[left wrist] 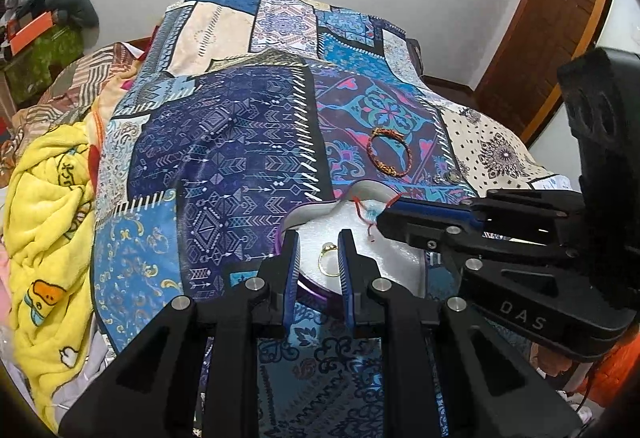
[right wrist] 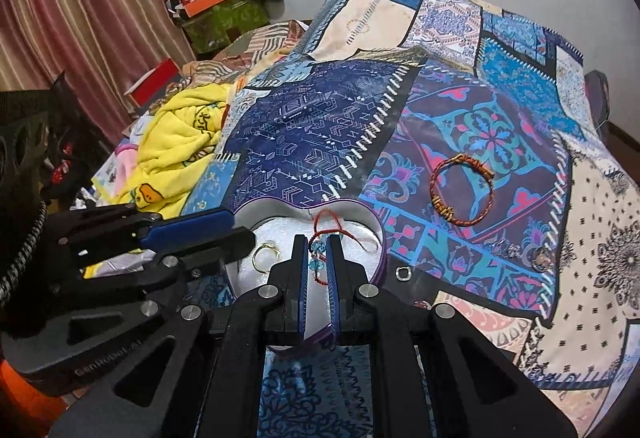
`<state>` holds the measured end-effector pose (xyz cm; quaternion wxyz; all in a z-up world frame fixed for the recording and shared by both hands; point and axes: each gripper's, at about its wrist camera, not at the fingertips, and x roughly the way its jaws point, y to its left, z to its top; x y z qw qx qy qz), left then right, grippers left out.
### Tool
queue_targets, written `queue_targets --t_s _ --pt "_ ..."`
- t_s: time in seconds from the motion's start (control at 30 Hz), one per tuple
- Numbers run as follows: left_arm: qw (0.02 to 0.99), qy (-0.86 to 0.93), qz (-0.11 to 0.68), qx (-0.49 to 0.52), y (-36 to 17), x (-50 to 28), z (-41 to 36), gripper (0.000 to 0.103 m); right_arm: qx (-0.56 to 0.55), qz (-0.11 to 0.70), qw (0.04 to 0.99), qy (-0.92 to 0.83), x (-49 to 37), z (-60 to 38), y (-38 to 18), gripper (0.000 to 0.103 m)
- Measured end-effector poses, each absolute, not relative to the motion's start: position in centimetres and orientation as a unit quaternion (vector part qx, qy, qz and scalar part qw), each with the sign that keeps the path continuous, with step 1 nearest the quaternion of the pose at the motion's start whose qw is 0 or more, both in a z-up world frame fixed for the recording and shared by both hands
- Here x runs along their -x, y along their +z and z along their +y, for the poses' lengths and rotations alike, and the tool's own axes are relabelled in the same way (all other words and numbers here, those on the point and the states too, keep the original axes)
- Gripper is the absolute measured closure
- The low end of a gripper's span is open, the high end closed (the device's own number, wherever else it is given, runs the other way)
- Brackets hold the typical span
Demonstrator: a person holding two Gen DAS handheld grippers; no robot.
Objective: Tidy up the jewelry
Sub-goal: 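Carry the red earrings over the heart box and open the right tool, then move the right tool back toward the silver rings beside the bracelet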
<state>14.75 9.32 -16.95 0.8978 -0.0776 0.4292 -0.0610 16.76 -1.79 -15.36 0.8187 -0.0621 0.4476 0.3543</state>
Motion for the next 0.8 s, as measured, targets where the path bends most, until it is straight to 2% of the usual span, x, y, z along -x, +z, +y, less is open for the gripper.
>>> queue_targets --t_s 0.13,0.2,0.53,0.8 --pt "0.899 -0.05 0.427 0.084 -16.6 -14.5 9.9 0.083 0.066 0.438 0.827 0.345 -16.7 -2.0 -14.9 0.075" --pt "0.9 -0.045 0.425 0.083 -16.4 -14.4 10.1 0.082 0.068 0.428 0.834 0.341 -16.5 -2.3 -14.4 0.07" --pt "0.911 -0.032 0.405 0.069 -14.6 -13.4 9.8 0.069 0.082 0.399 0.855 0.322 -15.6 -3.2 -12.6 0.065" --pt "0.915 -0.041 0.397 0.055 -13.3 -13.2 7.9 0.067 0.079 0.384 0.87 0.3 -15.3 -5.5 -11.5 0.065"
